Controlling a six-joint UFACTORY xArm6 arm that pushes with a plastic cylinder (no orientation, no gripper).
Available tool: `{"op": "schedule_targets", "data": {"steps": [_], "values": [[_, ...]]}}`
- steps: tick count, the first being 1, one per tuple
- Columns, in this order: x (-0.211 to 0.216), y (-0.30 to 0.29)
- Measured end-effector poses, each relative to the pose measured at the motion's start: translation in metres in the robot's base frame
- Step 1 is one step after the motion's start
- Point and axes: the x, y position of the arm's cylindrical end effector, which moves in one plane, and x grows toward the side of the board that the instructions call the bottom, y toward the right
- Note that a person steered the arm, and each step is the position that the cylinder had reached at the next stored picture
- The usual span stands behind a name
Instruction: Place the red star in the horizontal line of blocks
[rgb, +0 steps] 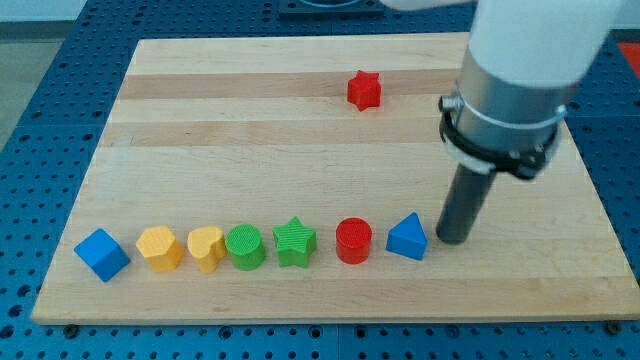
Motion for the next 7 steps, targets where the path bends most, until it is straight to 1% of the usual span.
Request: {"op": "schedule_targets", "data": {"steps": [3, 4, 5, 7], "values": [[-0.124, -0.145], [-0.176, -0.168], [-0.218, -0.168], [-0.227, -0.12]]}}
